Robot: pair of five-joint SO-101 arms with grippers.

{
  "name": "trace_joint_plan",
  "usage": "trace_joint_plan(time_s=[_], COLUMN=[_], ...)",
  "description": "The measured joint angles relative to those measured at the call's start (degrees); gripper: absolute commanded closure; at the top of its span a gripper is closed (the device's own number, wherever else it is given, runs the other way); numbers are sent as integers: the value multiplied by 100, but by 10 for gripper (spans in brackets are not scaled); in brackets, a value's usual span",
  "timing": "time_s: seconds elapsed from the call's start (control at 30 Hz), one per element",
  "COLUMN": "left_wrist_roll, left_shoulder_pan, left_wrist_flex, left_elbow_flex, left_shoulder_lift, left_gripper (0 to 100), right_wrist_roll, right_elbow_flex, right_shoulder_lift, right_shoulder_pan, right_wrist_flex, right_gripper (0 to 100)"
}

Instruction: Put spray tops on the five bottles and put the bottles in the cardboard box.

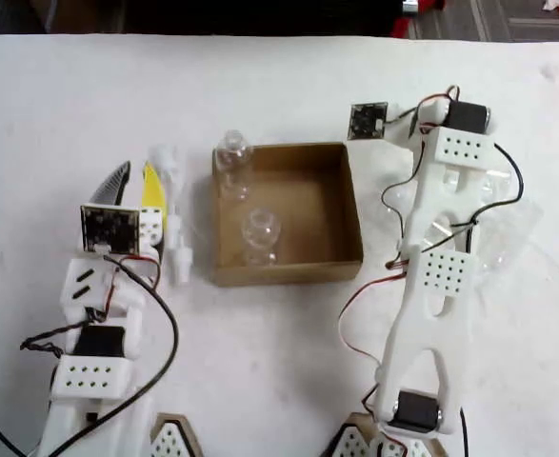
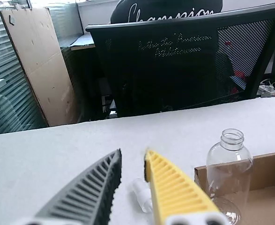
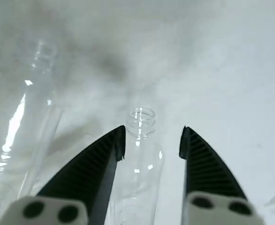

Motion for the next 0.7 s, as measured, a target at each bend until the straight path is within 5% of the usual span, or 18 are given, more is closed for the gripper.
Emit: trace_joint_plan(time_s=[0.33,0.53,0.7], left_wrist_roll=[0,0,0], left_shoulder_pan=[0,0,0], left_wrist_flex=[0,0,0], left_elbow_flex=[0,0,0], left_shoulder_lift=[0,0,0], left_gripper=[920,920,920], right_wrist_roll=[0,0,0], right_elbow_flex=[-9,-18,-18], right_shoulder_lift=[396,396,396], right_shoulder_pan=[0,0,0], right_wrist_flex=[0,-79,-281], right_gripper=[834,986,978])
